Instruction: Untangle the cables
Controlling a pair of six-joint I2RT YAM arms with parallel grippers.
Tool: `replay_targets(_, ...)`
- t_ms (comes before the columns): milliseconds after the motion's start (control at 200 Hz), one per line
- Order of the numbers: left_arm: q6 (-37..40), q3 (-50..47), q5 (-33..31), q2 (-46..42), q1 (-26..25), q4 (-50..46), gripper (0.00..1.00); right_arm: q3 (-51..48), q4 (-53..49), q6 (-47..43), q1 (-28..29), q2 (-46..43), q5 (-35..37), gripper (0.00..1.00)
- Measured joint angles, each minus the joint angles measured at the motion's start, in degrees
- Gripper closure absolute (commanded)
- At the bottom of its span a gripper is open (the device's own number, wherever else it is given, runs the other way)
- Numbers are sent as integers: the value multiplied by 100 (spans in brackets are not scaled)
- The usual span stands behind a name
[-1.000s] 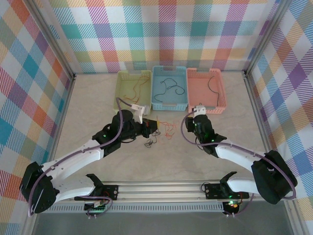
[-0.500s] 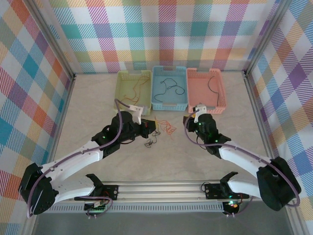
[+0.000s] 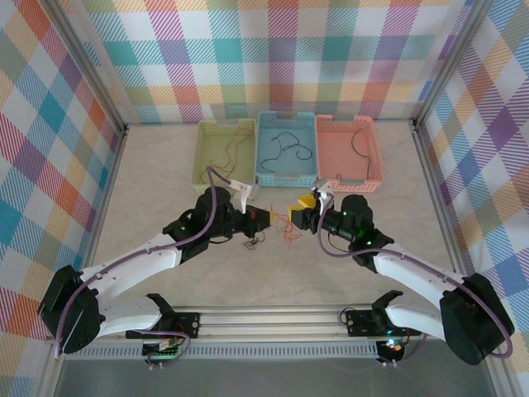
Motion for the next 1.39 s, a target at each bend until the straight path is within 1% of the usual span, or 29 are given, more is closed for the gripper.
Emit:
replay_targets(255,61,0,284,26,-68,68,100,118,-28,-114,68,422,-601,50)
replay_targets(410,63,0,328,26,-72,138,100,251,-50,-168,133,619,-852,50)
replay_targets(775,61,0,369,28,-76,157,100,514,-118,-166,216,1110,-1040,52)
replay_targets(1100,63,17,487,48,-179,197,100,669,-297,-98,221,1405,-544,52)
replay_targets(1395,66,17,413,-142,-181,201,100,911,-682,0,221,1508,225,54)
